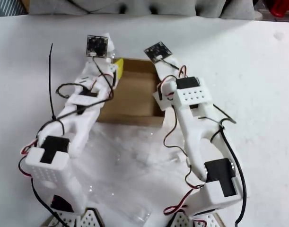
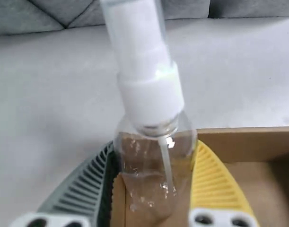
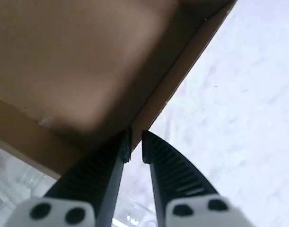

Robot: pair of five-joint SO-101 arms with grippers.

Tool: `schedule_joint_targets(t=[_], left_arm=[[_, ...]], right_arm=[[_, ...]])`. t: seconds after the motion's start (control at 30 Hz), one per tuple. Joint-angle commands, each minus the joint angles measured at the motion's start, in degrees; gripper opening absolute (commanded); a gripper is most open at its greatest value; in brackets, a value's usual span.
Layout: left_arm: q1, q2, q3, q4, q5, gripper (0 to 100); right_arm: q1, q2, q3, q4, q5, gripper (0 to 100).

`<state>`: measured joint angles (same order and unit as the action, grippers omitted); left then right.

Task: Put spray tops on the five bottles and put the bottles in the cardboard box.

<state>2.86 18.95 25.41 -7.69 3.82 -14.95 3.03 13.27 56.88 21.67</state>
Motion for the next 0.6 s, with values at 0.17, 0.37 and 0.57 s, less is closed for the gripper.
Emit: schedule_joint_targets(t=[0.17,0.37,0.57], left_arm=[[-0.31,-0.92,-2.02,-0.26,-0.79,2],[-0.22,-0.92,-0.97,-0.26,-0.79,2],[-0.31,-1.01,-0.44,0.00,-0.62,15]], right_arm=[[0.40,-3.03,-1.58,0.48,-0.70,1.6],[0.40,-2.95,-1.58,0.48,-0.70,1.6],[0.40,-3.03,-0.79,0.48,-0.70,1.6]])
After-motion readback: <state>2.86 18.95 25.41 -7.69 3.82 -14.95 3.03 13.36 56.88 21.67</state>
